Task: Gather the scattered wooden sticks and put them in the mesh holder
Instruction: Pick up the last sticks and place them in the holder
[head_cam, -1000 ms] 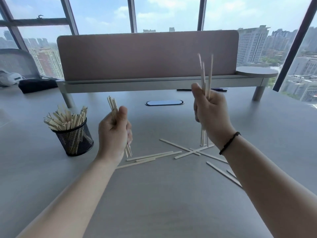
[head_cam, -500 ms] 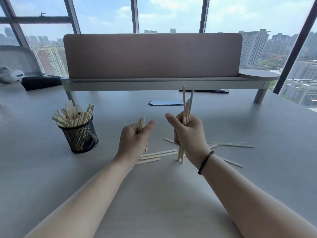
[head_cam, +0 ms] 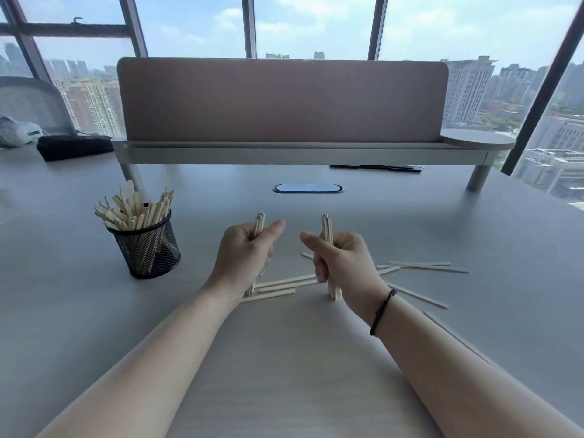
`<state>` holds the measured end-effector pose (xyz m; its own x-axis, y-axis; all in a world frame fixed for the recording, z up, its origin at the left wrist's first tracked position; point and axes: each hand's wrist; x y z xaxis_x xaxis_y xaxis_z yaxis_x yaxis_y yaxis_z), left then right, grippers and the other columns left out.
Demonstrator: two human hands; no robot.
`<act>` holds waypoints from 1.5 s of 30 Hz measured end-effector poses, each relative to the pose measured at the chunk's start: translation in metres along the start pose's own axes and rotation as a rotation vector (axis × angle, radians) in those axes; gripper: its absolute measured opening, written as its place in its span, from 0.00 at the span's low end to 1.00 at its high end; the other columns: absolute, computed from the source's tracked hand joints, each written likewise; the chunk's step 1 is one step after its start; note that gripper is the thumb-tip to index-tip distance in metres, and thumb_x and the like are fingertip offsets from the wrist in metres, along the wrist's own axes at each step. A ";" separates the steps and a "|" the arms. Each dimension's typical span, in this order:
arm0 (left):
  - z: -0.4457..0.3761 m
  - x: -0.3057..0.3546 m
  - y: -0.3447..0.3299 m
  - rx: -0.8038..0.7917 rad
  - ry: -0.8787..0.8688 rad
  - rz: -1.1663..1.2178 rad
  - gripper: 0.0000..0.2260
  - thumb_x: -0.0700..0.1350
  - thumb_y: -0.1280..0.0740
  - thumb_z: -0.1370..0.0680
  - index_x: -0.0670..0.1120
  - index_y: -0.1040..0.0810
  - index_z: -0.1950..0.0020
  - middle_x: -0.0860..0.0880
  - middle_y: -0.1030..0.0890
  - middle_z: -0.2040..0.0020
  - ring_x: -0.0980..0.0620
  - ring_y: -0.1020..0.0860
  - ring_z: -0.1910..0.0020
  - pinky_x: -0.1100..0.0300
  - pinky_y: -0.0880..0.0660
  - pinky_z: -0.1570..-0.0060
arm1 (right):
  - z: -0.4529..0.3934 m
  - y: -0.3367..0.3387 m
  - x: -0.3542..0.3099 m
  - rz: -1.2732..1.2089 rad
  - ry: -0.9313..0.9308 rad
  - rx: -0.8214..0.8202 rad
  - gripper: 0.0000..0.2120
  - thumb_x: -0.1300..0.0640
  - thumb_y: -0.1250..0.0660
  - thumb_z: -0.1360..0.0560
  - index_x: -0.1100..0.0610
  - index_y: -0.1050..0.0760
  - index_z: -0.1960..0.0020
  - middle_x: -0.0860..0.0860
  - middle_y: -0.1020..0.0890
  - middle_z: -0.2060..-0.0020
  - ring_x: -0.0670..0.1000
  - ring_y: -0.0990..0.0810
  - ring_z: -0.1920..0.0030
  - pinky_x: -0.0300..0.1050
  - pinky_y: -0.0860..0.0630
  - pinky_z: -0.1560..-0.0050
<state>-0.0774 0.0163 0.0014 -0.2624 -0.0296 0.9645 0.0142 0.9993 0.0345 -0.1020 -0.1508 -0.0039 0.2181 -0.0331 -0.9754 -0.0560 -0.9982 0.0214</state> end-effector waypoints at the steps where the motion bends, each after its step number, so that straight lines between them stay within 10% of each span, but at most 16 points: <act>1: 0.001 0.000 -0.001 -0.005 -0.001 -0.019 0.24 0.47 0.31 0.20 0.43 0.38 0.72 0.47 0.38 0.77 0.49 0.40 0.76 0.53 0.42 0.71 | 0.000 0.000 -0.001 -0.005 -0.011 -0.003 0.23 0.55 0.28 0.25 0.66 0.33 0.70 0.55 0.32 0.79 0.53 0.34 0.77 0.43 0.35 0.73; 20: 0.011 0.027 0.007 -0.036 0.105 0.241 0.24 0.54 0.39 0.17 0.52 0.43 0.71 0.51 0.45 0.76 0.53 0.49 0.77 0.63 0.50 0.74 | 0.005 -0.030 -0.017 -0.179 -0.210 -0.052 0.29 0.51 0.35 0.20 0.48 0.45 0.75 0.48 0.43 0.79 0.48 0.48 0.77 0.45 0.53 0.71; 28: -0.024 0.099 0.090 0.127 -0.131 0.319 0.24 0.56 0.44 0.16 0.48 0.48 0.67 0.50 0.42 0.78 0.52 0.45 0.78 0.60 0.43 0.74 | -0.032 -0.115 -0.071 -0.349 -0.183 -0.156 0.27 0.51 0.35 0.20 0.49 0.43 0.74 0.47 0.43 0.80 0.48 0.47 0.78 0.43 0.51 0.72; 32: -0.054 0.130 0.155 0.265 -0.188 0.038 0.26 0.58 0.46 0.16 0.48 0.38 0.71 0.48 0.30 0.76 0.46 0.29 0.72 0.53 0.25 0.61 | -0.061 -0.166 -0.112 -0.344 -0.056 -0.217 0.29 0.47 0.38 0.19 0.50 0.41 0.77 0.47 0.39 0.81 0.49 0.43 0.79 0.43 0.44 0.71; 38: -0.074 0.098 0.198 0.275 -0.016 -0.581 0.26 0.61 0.53 0.16 0.51 0.20 0.58 0.50 0.17 0.51 0.50 0.21 0.52 0.57 0.31 0.55 | -0.098 -0.227 -0.141 -0.328 0.093 -0.263 0.33 0.45 0.38 0.19 0.52 0.35 0.82 0.47 0.34 0.82 0.50 0.35 0.78 0.51 0.32 0.63; 45: -0.083 0.052 0.203 0.111 0.218 -0.577 0.22 0.60 0.46 0.17 0.52 0.29 0.67 0.57 0.33 0.81 0.56 0.35 0.79 0.58 0.39 0.70 | -0.123 -0.255 -0.102 -0.163 0.043 -0.210 0.23 0.52 0.32 0.21 0.55 0.33 0.73 0.49 0.31 0.80 0.52 0.29 0.76 0.52 0.24 0.63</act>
<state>-0.0083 0.2160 0.0800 0.0050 -0.5571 0.8304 -0.1745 0.8172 0.5493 0.0099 0.1008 0.1174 0.2489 0.1311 -0.9596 0.1853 -0.9789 -0.0857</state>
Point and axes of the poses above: each hand's wrist, its own z-axis away from the middle knuckle, its own y-axis out of the back of the hand, x = y × z
